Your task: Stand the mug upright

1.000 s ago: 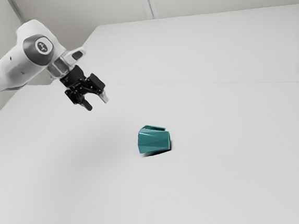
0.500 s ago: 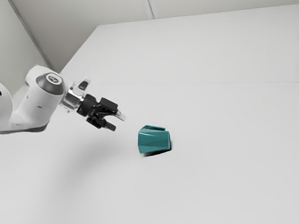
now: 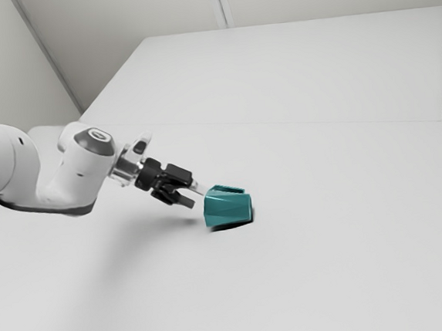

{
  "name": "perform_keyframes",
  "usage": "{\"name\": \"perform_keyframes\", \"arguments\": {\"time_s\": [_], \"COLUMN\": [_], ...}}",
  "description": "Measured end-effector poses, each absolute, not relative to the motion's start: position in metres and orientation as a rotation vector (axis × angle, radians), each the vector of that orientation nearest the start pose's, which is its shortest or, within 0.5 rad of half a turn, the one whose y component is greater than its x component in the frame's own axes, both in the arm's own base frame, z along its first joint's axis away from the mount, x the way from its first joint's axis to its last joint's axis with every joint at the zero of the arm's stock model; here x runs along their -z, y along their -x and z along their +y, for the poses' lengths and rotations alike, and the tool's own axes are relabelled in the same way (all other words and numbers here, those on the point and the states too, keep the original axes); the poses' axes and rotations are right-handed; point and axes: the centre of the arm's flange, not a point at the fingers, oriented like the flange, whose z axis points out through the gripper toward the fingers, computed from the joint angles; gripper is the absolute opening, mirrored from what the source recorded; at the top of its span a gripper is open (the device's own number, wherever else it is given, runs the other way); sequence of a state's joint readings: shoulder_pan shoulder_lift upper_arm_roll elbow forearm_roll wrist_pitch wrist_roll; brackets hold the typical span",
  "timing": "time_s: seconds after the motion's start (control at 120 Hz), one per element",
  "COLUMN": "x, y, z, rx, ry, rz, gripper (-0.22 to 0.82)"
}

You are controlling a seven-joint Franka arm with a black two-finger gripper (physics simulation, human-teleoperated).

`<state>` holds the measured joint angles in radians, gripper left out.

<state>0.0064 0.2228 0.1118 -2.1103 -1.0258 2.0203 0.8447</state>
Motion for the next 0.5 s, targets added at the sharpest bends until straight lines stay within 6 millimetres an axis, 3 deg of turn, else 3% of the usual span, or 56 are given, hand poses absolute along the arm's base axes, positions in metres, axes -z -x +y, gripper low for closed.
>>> {"name": "perform_keyframes", "arguments": {"time_s": [0.117, 0.3, 0.5], "x": [-0.308, -0.300, -0.282], "y": [-0.559, -0.560, -0.557], "z": [0.009, 0.002, -0.004], "rx": [-0.184, -0.188, -0.160], "ry": [-2.255, -2.201, -2.145], "rz": [-0.099, -0.061, -0.020], "gripper": [0.60, 0.43, 0.35]}}
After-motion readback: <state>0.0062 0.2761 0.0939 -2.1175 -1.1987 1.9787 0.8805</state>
